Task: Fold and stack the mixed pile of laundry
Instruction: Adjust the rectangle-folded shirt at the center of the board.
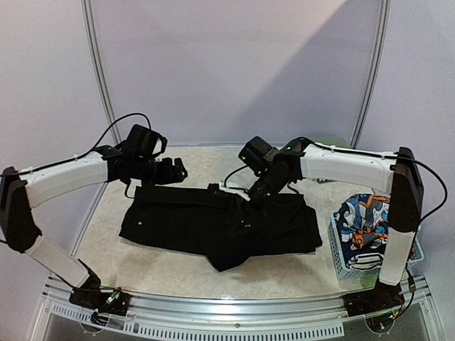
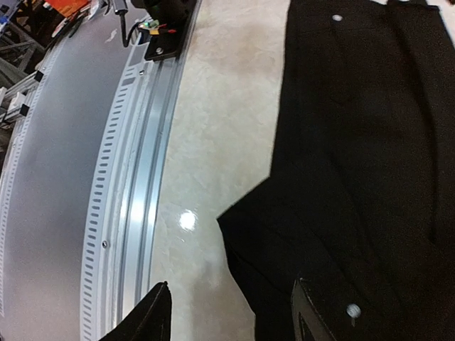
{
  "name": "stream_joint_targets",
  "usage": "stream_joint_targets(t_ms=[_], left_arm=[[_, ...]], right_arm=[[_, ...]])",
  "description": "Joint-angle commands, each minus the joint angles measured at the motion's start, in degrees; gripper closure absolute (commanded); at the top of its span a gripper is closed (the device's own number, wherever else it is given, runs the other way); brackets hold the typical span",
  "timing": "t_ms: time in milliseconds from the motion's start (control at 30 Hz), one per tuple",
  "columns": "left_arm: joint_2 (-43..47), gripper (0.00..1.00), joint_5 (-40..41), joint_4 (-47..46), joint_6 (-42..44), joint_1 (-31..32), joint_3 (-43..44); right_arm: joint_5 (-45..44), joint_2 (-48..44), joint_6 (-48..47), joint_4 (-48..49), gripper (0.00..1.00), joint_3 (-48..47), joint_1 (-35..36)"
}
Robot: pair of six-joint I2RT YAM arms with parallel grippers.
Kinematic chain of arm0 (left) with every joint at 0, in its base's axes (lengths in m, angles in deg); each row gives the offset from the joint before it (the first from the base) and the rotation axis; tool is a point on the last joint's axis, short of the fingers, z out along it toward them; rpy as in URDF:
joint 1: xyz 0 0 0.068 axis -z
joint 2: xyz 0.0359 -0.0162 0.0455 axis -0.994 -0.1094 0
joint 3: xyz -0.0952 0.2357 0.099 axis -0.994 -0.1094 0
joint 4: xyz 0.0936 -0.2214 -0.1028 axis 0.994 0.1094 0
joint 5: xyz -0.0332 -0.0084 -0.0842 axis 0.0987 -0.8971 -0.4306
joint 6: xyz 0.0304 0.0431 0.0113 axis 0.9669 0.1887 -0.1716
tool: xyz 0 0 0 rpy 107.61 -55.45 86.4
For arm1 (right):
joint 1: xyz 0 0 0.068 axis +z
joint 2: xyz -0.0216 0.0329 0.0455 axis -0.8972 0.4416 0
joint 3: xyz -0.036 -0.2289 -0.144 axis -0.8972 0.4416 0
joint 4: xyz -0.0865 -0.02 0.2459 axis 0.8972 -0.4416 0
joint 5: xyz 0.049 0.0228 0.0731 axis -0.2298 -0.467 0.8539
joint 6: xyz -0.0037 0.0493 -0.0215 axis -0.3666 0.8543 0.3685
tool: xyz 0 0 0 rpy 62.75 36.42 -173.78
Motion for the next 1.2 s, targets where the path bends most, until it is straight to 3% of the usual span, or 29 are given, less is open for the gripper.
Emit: stream_joint_targets(t_ms=[0, 233, 333, 667, 833, 1167], left_arm=[[-11.3, 0.11, -6.2, 4.2, 2.8, 4.2, 10.7], [-29.3, 0.15, -4.8, 17.2, 10.4, 16.7, 31.2], [-34.7, 0.19, -3.4, 21.6, 8.7, 19.9, 37.2], [-48.0, 0.21, 5.3, 29.7, 6.9, 30.9, 52.0], [-52.0, 0.28, 6.3, 31.6, 4.1, 32.3, 54.9], [-51.3, 0.48, 7.8, 27.5, 0.5, 32.4, 49.8]], right_arm=[[-4.0, -8.4, -5.8, -5.1, 0.41, 2.2, -5.6], [8.2, -14.3, 1.2, 0.5, 0.42, 10.9, -21.0], [7.2, -16.9, 3.1, 2.8, 0.42, 14.8, -26.5], [2.5, -20.3, 11.8, 12.1, 0.43, 23.3, -37.0], [1.9, -22.2, 12.3, 13.4, 0.43, 25.0, -38.3], [3.8, -22.8, 12.2, 14.0, 0.42, 26.6, -38.5]])
